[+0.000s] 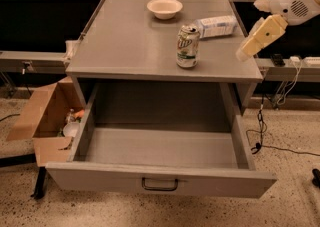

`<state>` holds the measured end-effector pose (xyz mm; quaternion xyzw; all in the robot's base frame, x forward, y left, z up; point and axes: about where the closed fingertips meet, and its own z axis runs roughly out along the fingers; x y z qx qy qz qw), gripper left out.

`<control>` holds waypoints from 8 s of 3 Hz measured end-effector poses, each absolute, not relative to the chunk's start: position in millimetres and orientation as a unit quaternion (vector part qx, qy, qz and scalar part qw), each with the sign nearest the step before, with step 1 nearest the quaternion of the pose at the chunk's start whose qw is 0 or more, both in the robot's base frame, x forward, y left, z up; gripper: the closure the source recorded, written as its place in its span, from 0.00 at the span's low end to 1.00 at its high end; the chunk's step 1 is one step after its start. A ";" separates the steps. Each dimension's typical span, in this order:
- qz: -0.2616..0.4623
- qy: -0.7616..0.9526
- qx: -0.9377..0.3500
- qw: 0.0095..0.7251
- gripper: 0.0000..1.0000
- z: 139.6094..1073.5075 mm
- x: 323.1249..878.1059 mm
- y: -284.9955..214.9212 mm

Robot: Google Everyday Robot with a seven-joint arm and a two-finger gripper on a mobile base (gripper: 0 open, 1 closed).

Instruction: Place 7up can into top drawer

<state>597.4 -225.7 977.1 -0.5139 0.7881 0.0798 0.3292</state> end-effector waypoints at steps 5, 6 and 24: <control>0.201 0.759 -0.484 0.385 0.00 916.0 667.9 -140.3; 0.207 0.758 -0.479 0.391 0.00 906.8 679.4 -129.4; 0.267 0.669 -0.581 0.379 0.35 677.0 564.7 -56.8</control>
Offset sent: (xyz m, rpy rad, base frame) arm 0.0504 0.0502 -0.0442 0.1610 0.0184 0.0290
